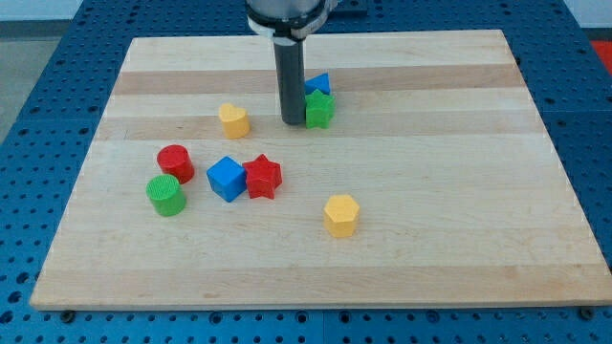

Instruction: Move the green star to the left of the blue triangle

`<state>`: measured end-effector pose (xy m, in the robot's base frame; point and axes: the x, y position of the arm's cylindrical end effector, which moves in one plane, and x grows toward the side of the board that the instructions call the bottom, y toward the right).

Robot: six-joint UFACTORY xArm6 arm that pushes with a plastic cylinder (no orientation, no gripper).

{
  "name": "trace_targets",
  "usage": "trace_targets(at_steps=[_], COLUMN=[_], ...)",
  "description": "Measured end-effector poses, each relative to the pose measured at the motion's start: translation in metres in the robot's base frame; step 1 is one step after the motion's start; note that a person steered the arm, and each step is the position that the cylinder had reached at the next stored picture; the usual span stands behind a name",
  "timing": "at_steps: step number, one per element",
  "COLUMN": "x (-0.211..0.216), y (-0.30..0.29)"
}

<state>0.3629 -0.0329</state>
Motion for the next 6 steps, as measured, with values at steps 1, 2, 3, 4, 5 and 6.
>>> trace_targets(at_steps=[1, 2, 3, 4, 5, 6], x=[0.013, 0.066, 0.071, 0.037, 0.016, 0.017], y=[0.003, 0.017, 0.072, 0.1, 0.095, 0.076])
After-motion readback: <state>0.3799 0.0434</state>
